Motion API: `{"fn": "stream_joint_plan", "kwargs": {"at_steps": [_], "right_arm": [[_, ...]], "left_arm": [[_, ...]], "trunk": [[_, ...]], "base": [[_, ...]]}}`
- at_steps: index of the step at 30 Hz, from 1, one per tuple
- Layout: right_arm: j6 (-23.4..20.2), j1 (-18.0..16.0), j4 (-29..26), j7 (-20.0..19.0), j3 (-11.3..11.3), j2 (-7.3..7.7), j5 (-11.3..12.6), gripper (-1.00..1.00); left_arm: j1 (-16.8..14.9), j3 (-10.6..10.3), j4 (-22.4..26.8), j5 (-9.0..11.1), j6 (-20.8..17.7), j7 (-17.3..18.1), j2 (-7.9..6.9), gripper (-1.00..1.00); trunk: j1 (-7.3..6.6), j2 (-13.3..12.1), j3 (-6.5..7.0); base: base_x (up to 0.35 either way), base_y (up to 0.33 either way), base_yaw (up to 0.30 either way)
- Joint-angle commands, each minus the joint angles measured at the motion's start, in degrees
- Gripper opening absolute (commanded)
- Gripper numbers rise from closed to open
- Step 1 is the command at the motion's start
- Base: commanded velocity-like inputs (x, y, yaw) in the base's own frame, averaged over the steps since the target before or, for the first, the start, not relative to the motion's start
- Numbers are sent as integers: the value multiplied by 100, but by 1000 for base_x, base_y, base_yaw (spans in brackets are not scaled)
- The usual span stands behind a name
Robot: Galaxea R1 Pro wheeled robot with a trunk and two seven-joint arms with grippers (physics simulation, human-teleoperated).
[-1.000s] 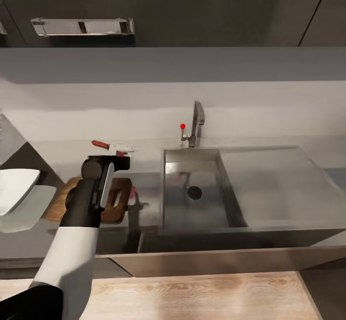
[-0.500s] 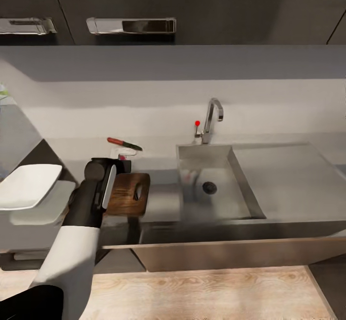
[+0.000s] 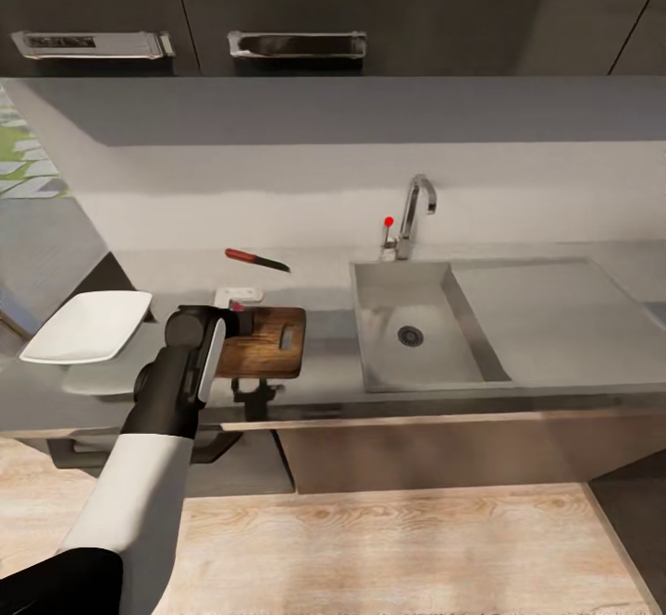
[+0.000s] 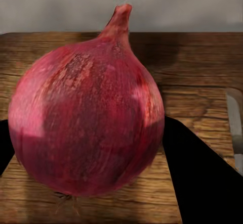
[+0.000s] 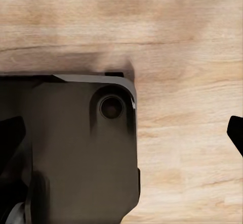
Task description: In the kitchen, take the Vidalia onion out of the sink, dice it on the chopping board with the paring knife, put the diced onion into the bowl on the countertop, then place both the paring knife and the chopping board into the sink.
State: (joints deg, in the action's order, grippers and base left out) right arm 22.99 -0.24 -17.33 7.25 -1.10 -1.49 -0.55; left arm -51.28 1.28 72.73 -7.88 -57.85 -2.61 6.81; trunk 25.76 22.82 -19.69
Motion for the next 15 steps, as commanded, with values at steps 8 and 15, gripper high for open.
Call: {"fn": "stream_joint_plan", "kwargs": {"at_steps": [8, 15], "right_arm": [[13, -2, 2, 31, -13, -3, -6, 100], [13, -2, 2, 31, -13, -2, -6, 100]], "left_arm": [[-5, 10, -126, -20, -20, 2, 4, -100], [-5, 8, -147, -20, -16, -2, 4, -100]], "trunk": [[3, 10, -10], [3, 10, -10]], "base": [[-4, 17, 0], [181, 163, 0]]}}
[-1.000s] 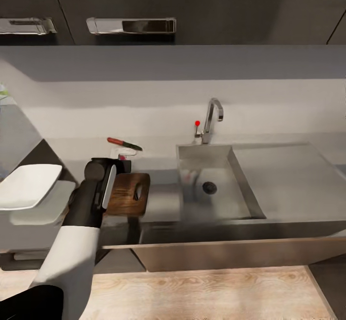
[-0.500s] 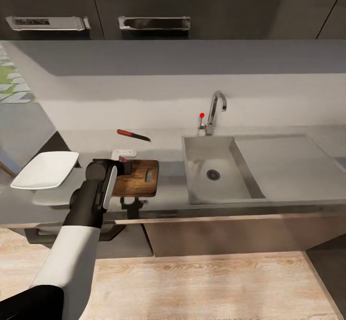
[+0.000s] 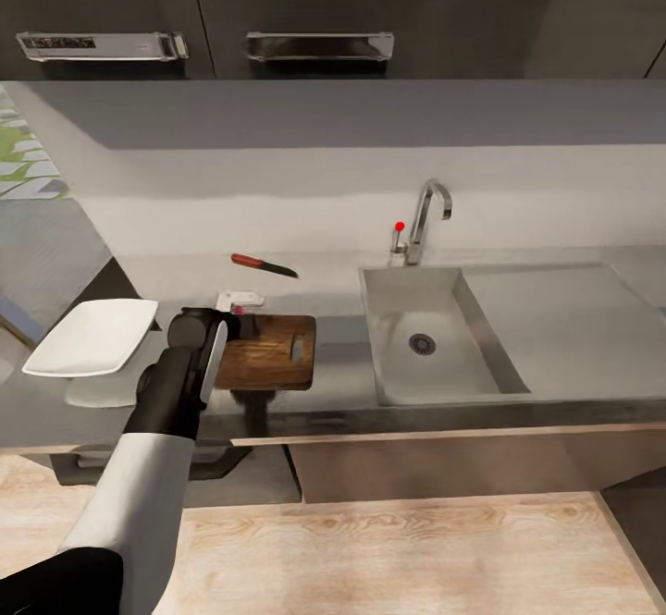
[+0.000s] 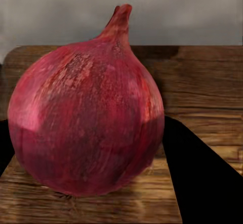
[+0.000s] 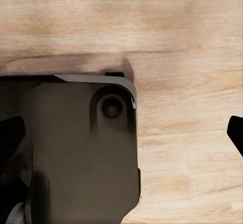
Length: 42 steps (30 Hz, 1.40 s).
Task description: In the kitchen, take the Vidalia onion out of the sink, dice it on the chopping board with the paring knife, put the diced onion into the bowl on the countertop, then place both the paring knife and the chopping board into the sink.
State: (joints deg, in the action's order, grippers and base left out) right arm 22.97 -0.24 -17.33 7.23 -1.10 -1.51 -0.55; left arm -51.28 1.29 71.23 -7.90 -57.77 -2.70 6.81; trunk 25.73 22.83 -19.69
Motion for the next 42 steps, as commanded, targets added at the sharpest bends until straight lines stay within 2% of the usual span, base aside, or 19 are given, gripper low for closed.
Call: {"fn": "stream_joint_plan", "kwargs": {"at_steps": [1, 11, 42], "right_arm": [[14, -2, 2, 33, -13, -3, -6, 100], [14, -3, 2, 33, -13, -2, -8, 100], [15, -2, 2, 33, -13, 1, -6, 100]], "left_arm": [[-4, 7, 4, -19, -24, 6, 4, -100], [-4, 4, -36, -21, -24, 6, 4, -100], [-4, -5, -689, -19, -17, 6, 13, -100]], "trunk": [[5, 9, -9], [5, 9, -9], [5, 9, -9]], "base": [[258, 158, 0], [140, 80, 0], [3, 0, 0]]}}
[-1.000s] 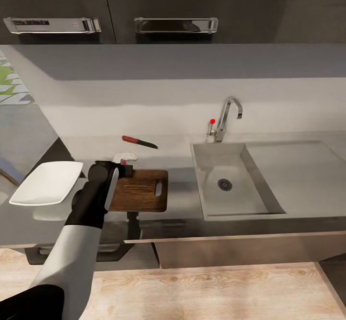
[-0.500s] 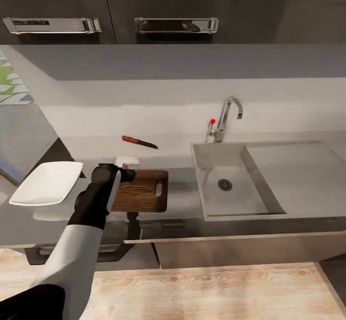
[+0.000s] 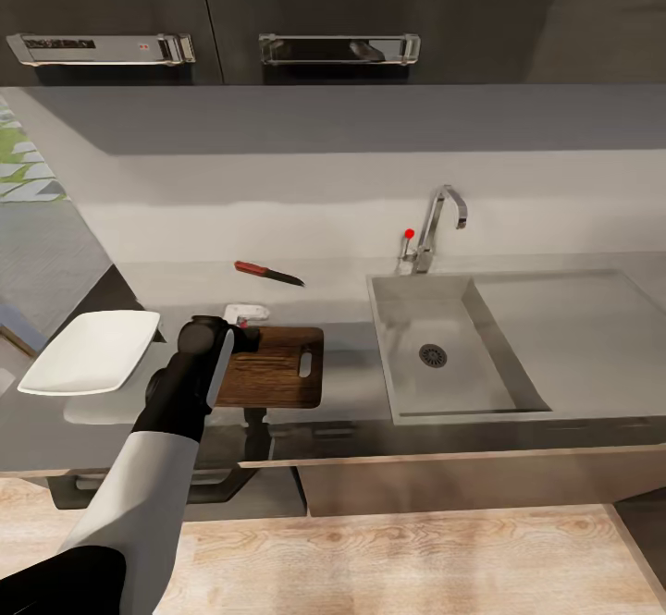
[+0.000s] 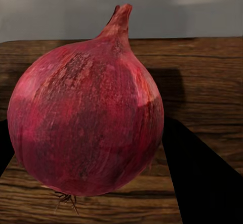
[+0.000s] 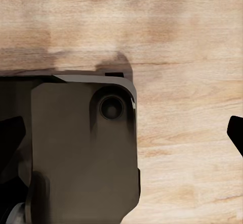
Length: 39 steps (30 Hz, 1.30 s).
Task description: In the kitchen, take the Vidalia onion out of the sink, dice it on the chopping board with the paring knife, put the diced onion into the bowl on the countertop, then place both the paring knife and the chopping board into the sink.
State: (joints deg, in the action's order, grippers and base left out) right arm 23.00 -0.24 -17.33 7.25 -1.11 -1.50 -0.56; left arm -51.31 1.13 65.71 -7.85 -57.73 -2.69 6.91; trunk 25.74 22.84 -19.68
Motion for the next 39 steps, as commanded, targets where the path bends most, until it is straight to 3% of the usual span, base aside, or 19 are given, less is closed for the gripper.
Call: {"fn": "stream_joint_plan", "kwargs": {"at_steps": [1, 12, 13, 21, 39], "right_arm": [[13, -2, 2, 31, -13, 0, -6, 100], [20, -2, 2, 31, -14, 2, -11, 100], [21, -3, -7, 40, -30, -32, -41, 100], [21, -3, -7, 40, -35, -92, -37, 100], [21, -2, -7, 40, -39, -79, -32, 100]], "left_arm": [[-2, 10, -144, -24, -20, 5, 4, -100], [-2, 10, -198, -24, -19, 10, 10, -100], [-1, 1, 33, -24, 7, 40, 45, -100], [-1, -1, 260, -21, 33, 43, 18, -100], [0, -33, 839, -15, 44, 14, 12, -100]], "trunk": [[4, 8, -10], [4, 8, -10], [4, 8, -9], [4, 8, -9], [4, 8, -9]], "base": [[0, 0, 0], [0, 0, 0], [0, 0, 0], [0, 0, 0], [0, 0, 0]]}}
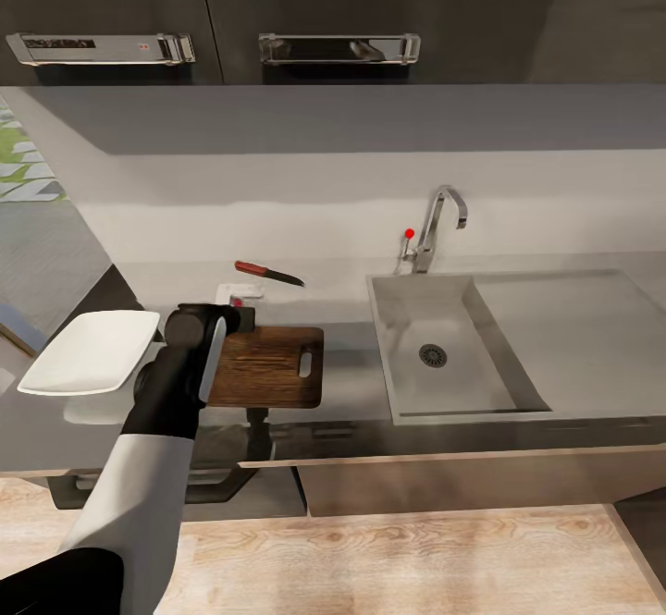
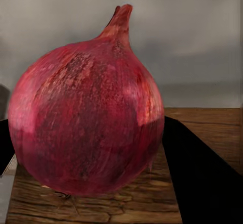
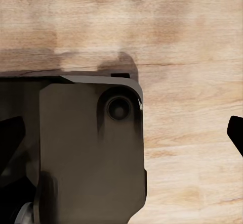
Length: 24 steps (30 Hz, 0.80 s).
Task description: In the kitchen, take the Vidalia onion out of the sink, dice it on the chopping board with the paring knife, put the diced onion into the bowl on the countertop, then place both the paring knife and the chopping board into the sink.
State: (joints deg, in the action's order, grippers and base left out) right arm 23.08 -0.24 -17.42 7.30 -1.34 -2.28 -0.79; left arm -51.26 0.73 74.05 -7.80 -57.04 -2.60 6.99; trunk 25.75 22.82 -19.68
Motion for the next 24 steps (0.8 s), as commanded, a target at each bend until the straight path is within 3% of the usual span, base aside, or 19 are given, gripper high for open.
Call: {"fn": "stream_joint_plan", "kwargs": {"at_steps": [1, 11, 24], "right_arm": [[12, -2, 2, 35, -15, 0, -9, 100], [12, -2, 2, 35, -14, 0, -9, 100], [12, -2, 2, 35, -15, 0, -9, 100]], "left_arm": [[-5, 7, 37, -20, -25, 6, 5, -100], [-6, 6, 359, -13, -34, 5, 5, -100], [-3, -2, 335, -3, -36, 13, 27, -100]], "trunk": [[3, 10, -9], [3, 10, -9], [3, 10, -9]], "base": [[0, 0, 0], [-30, 0, 0], [-225, -57, 0]]}}
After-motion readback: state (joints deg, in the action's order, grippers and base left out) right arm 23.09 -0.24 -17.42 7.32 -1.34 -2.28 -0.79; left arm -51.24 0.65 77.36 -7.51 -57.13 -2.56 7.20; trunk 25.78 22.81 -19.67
